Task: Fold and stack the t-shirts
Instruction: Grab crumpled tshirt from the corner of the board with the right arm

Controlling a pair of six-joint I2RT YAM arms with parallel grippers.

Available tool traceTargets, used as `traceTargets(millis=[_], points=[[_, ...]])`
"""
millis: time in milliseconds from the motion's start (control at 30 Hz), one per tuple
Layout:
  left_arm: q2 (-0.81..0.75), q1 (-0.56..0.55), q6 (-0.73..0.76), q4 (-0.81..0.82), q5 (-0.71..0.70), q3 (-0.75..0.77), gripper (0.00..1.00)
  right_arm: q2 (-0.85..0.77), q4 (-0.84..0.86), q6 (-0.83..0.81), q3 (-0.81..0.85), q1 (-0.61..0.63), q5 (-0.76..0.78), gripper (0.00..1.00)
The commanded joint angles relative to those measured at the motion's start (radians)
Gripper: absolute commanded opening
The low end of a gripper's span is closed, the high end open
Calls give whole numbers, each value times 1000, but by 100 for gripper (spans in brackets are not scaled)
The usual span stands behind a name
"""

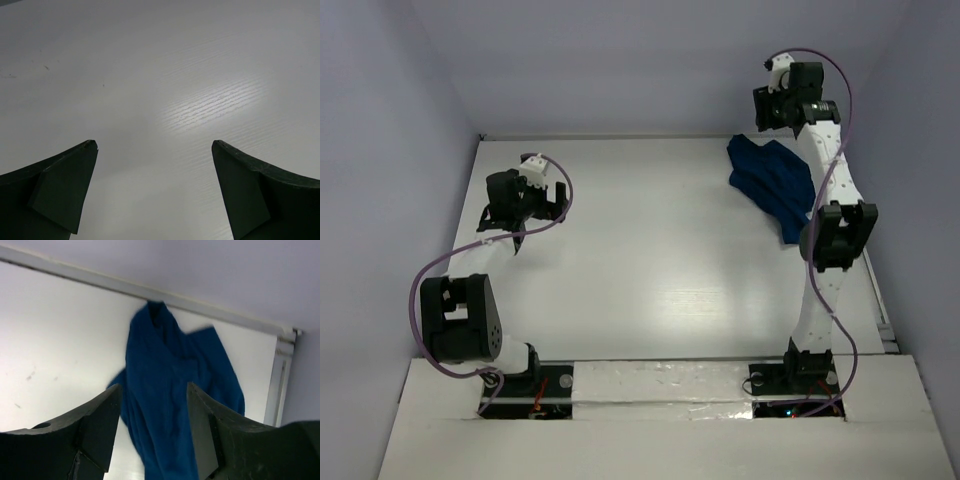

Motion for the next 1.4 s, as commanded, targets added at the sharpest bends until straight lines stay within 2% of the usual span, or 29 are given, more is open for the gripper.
traceTargets(millis=[0, 67, 267, 467, 633, 800, 1000, 1100, 1200, 1233, 1267, 1300, 1367], points=[[-46, 3, 4, 17, 31, 11, 99, 159, -251, -26, 329, 7, -102, 60], [-49, 3, 4, 17, 39, 9, 99, 257, -279, -17, 449, 7, -109, 61], [-46, 3, -1, 15, 48, 9, 99, 233, -109, -31, 307, 28, -131, 62], [-46, 3, -11, -6, 91, 20, 99, 325, -161, -29, 444, 48, -94, 65], [-43, 3, -11, -30, 97, 34, 99, 370, -236, -68, 421, 57, 65, 65], [-59, 3, -10, -20, 109, 23, 99, 285, -233, -118, 185, 57, 188, 65], [-60, 3, -13, -26, 116, 28, 99, 250, -348, -123, 131, 57, 194, 62], [-69, 3, -11, -26, 119, 22, 99, 232, -327, -118, 86, 57, 241, 60], [-81, 12, -13, -24, 122, 17, 99, 204, -280, -118, 23, 57, 284, 48], [-89, 12, -14, -24, 123, 17, 99, 202, -272, -118, 16, 57, 291, 26], [-92, 12, -16, -24, 126, 15, 99, 202, -267, -115, 8, 57, 300, 12], [-95, 12, -17, -24, 129, 14, 99, 202, -253, -107, 0, 57, 329, 5], [-103, 21, -16, -21, 131, 11, 99, 196, -238, -107, -19, 57, 331, 0]])
